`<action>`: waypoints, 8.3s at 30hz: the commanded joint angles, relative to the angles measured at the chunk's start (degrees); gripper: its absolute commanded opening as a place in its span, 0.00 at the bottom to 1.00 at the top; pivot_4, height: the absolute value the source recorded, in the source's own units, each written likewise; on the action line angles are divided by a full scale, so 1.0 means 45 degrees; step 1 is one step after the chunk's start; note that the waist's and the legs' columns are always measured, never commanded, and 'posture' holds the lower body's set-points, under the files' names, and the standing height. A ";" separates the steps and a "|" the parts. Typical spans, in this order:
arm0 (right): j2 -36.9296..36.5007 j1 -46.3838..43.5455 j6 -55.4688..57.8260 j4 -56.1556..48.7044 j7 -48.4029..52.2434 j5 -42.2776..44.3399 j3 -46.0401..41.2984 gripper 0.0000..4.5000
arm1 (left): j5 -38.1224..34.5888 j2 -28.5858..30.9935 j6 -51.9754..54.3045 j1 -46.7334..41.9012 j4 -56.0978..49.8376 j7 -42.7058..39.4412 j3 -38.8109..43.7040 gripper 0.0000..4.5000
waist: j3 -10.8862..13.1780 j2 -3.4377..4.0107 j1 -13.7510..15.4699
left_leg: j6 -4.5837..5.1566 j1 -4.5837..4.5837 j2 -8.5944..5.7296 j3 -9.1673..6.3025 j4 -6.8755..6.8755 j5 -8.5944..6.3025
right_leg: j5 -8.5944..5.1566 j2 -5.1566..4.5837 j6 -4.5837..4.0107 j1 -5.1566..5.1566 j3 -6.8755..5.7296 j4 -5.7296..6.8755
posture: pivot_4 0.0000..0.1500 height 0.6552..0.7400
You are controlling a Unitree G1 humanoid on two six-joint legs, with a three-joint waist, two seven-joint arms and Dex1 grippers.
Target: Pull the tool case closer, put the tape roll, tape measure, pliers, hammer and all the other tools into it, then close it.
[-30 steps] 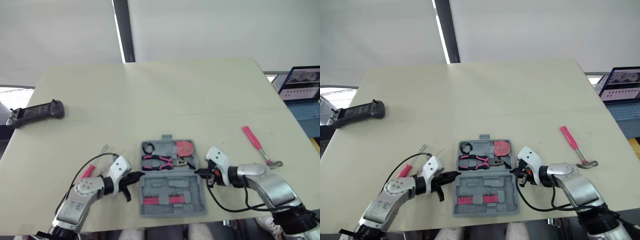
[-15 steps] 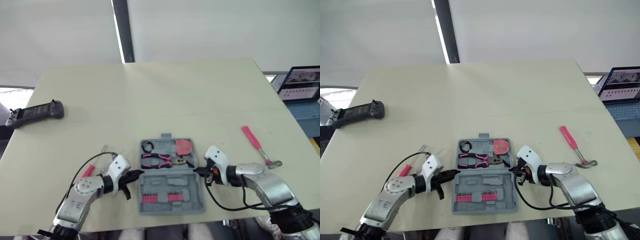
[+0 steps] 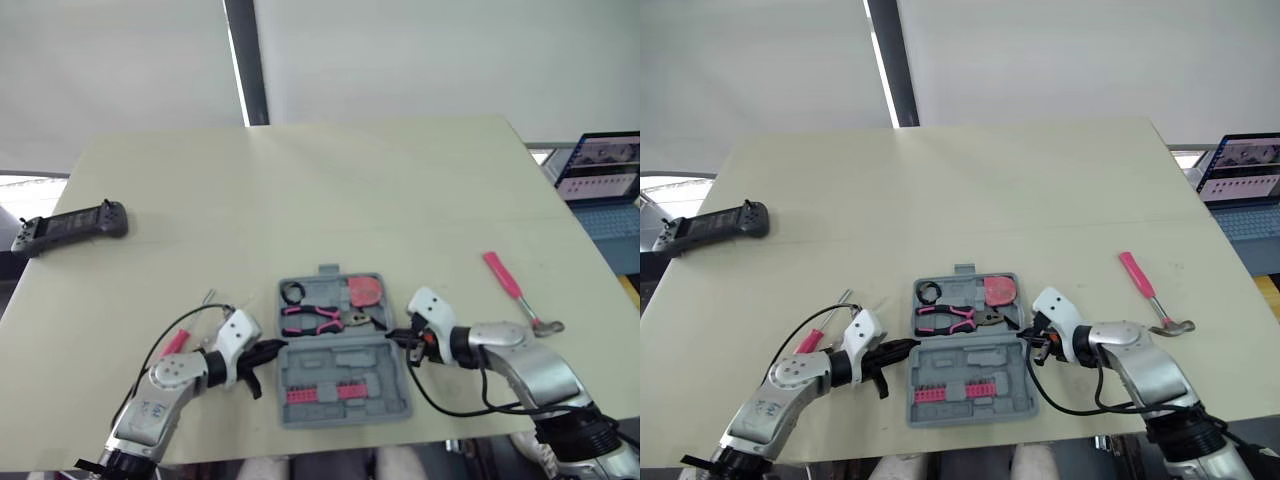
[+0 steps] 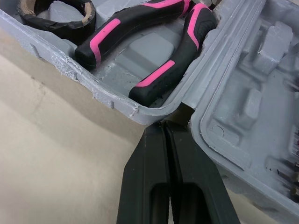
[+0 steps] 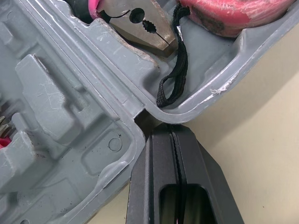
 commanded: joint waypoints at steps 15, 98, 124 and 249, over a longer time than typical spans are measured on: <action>0.0346 -0.0181 -0.0239 0.0115 -0.0038 -0.0112 0.0313 0.00 | 0.0301 0.0042 0.0006 -0.0189 0.0249 0.0514 0.0467 0.03 | -0.0001 -0.0001 -0.0094 | -0.0005 -0.0004 0.0002 0.0001 -0.0006 0.0003 | 0.0000 0.0001 0.0000 -0.0020 0.0000 0.0015 | 1.00 1.00; -0.2030 0.7871 -0.8146 -0.2098 0.5478 0.3617 -0.6562 0.99 | -0.4044 0.0661 -0.3095 1.0922 -0.5459 -0.3423 0.8132 1.00 | 0.0034 -0.0042 0.0068 | 0.0097 0.0017 0.0006 0.0122 -0.0072 -0.0038 | 0.0040 0.0002 -0.0027 0.0049 0.0068 -0.0201 | 1.00 1.00; -0.1852 0.6172 -0.9530 -0.1065 0.4957 0.2947 -0.5460 0.99 | -0.3478 0.5090 0.3702 0.4862 -0.6338 -0.0735 0.7406 1.00 | 0.0036 -0.0013 0.0030 | 0.0072 0.0057 0.0003 0.0065 -0.0051 -0.0026 | 0.0040 0.0003 -0.0028 0.0107 0.0036 -0.0172 | 1.00 1.00; -0.2126 0.8553 -0.9543 -0.2185 0.3268 0.2091 -0.6925 1.00 | 0.1452 0.1452 1.0283 -0.9953 -0.3849 -0.0970 -0.7965 0.01 | 0.0013 0.0020 0.0090 | 0.0061 -0.0031 -0.0008 0.0083 0.0061 -0.0017 | 0.0050 0.0002 -0.0005 -0.0020 0.0038 0.0049 | 1.00 1.00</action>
